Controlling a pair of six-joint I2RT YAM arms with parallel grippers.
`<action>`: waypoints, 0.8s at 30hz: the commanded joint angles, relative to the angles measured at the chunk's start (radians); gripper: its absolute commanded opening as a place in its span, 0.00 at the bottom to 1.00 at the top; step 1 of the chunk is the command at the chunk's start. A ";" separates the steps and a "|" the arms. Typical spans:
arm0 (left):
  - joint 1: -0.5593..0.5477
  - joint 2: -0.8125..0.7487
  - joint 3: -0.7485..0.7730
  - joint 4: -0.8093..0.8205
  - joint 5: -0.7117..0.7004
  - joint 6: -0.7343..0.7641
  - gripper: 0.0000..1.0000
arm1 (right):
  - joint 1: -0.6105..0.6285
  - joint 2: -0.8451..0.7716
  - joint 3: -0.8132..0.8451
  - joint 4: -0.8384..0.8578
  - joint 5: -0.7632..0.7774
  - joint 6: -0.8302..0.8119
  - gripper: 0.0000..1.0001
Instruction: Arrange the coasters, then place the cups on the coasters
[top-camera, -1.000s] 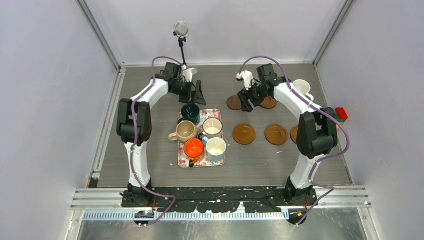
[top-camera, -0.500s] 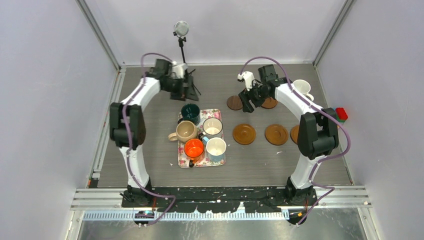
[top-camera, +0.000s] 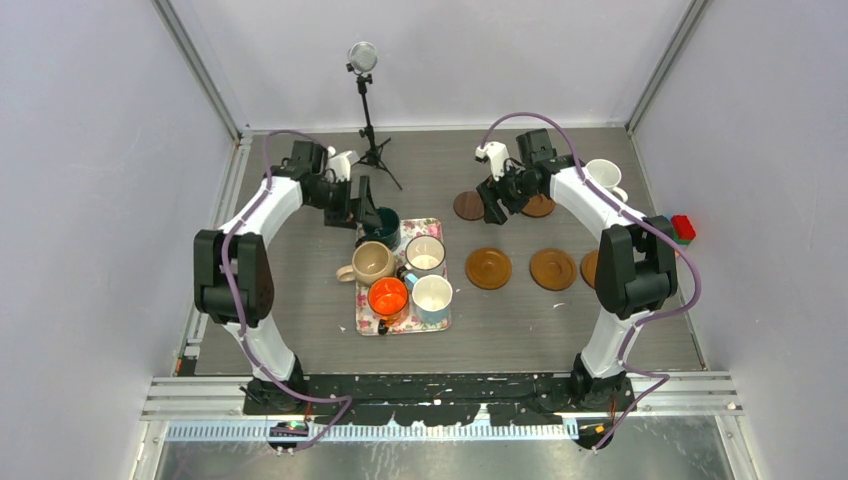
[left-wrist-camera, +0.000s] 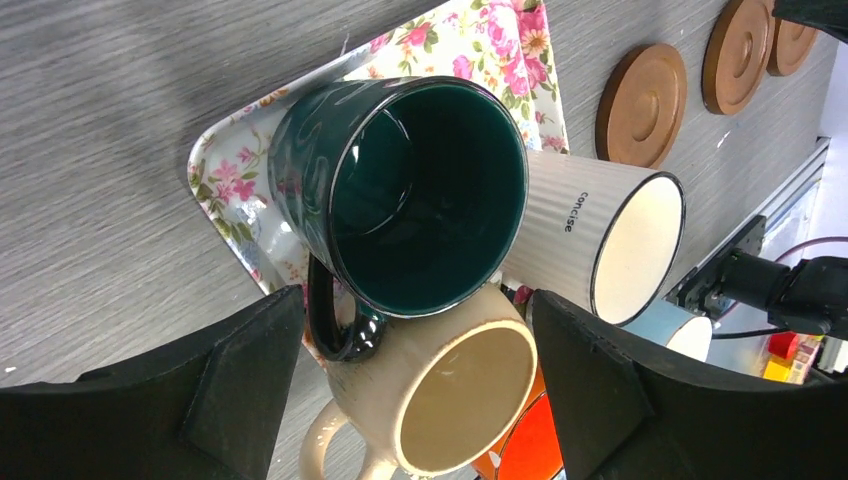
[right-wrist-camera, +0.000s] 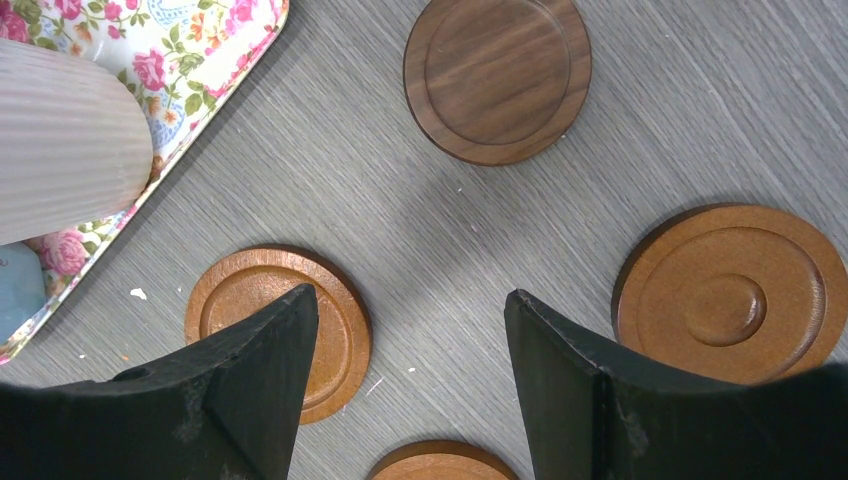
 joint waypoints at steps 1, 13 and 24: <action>-0.015 0.017 0.009 0.019 0.051 -0.031 0.85 | -0.003 -0.040 0.003 0.029 -0.013 0.000 0.73; -0.129 0.143 0.119 0.043 0.097 -0.087 0.83 | -0.003 -0.049 -0.018 0.029 0.004 -0.014 0.73; -0.175 0.250 0.249 0.069 0.089 -0.079 0.86 | -0.001 -0.035 -0.015 0.038 -0.047 -0.008 0.73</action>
